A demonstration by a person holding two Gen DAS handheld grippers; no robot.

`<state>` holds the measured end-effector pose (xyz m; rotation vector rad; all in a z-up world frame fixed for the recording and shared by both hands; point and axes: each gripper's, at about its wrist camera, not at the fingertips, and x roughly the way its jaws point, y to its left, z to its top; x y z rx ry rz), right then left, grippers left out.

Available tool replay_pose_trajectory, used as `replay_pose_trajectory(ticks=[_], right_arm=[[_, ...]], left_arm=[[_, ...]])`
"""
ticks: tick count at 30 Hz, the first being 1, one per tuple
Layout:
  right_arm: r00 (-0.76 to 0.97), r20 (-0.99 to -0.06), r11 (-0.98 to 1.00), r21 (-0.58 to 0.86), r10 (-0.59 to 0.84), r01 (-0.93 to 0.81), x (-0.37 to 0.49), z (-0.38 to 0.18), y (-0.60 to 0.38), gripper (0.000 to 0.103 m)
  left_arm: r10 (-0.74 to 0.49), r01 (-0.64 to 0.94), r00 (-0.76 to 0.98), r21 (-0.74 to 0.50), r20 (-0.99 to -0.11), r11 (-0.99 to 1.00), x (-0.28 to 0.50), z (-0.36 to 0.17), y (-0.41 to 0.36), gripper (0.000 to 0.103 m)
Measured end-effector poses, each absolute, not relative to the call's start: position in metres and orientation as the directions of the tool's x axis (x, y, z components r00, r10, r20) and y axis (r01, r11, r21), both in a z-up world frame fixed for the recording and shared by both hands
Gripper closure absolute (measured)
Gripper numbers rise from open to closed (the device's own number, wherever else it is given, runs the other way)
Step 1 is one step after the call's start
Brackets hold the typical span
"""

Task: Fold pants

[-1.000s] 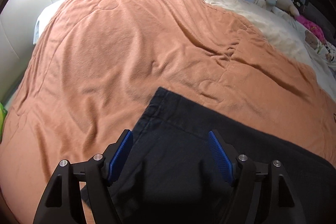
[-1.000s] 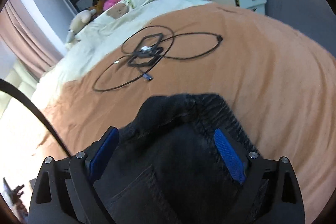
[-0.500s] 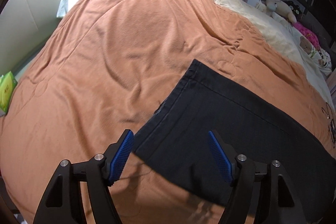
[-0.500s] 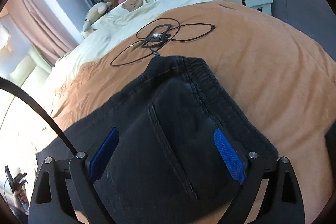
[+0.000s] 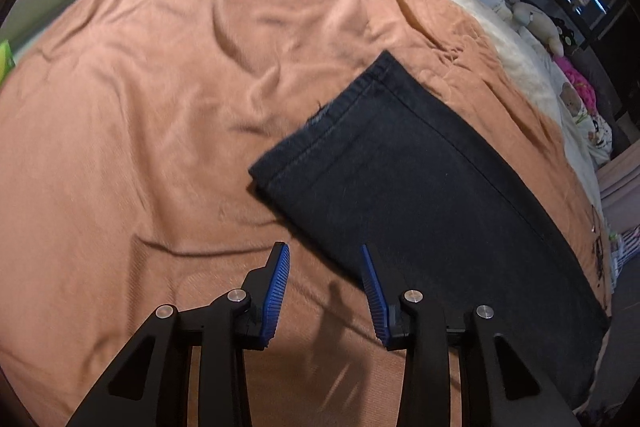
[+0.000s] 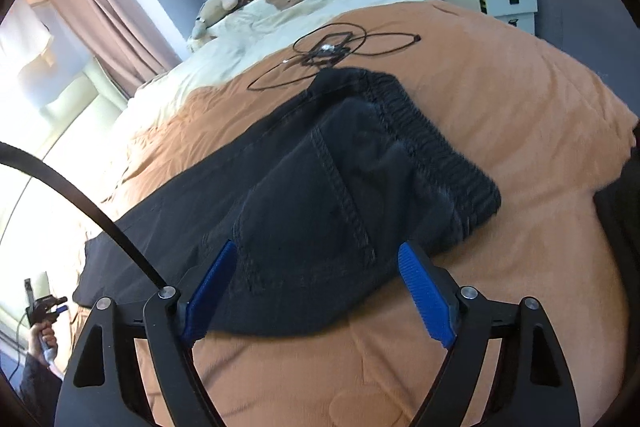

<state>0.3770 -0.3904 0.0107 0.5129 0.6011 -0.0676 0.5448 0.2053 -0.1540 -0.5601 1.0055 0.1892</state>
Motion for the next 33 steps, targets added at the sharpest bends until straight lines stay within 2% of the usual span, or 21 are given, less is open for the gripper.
replay_pose_trajectory(ticks=[9,18,23,28,31,33], right_arm=[[0.811,-0.572,0.832,0.504,0.119,0.233,0.371,-0.026,-0.392,0.02],[0.807,-0.572,0.796,0.552,0.147,0.246,0.38,-0.05,-0.395,0.02],[0.815,-0.555,0.755,0.603,0.165,0.258,0.383,-0.061,-0.399,0.02],[0.846,-0.501,0.705,0.667,0.182,0.243,0.378,-0.069,-0.409,0.02],[0.85,-0.497,0.672,0.691,0.176,0.265,0.38,-0.078,-0.414,0.02],[0.849,-0.503,0.66,0.695,0.163,0.285,0.382,-0.084,-0.416,0.026]], left_arm=[[-0.22,-0.437,0.543,-0.496,-0.81,0.75,0.562,-0.19,0.21,0.063],[-0.188,-0.436,0.611,-0.526,-0.769,0.73,0.576,-0.193,0.216,0.062],[-0.207,-0.334,0.709,-0.58,-0.674,0.744,0.567,-0.169,0.214,0.063],[-0.197,-0.366,0.664,-0.543,-0.721,0.755,0.576,-0.175,0.212,0.064],[-0.178,-0.404,0.619,-0.504,-0.765,0.764,0.581,-0.189,0.211,0.069],[-0.155,-0.419,0.605,-0.478,-0.781,0.772,0.583,-0.194,0.21,0.073]])
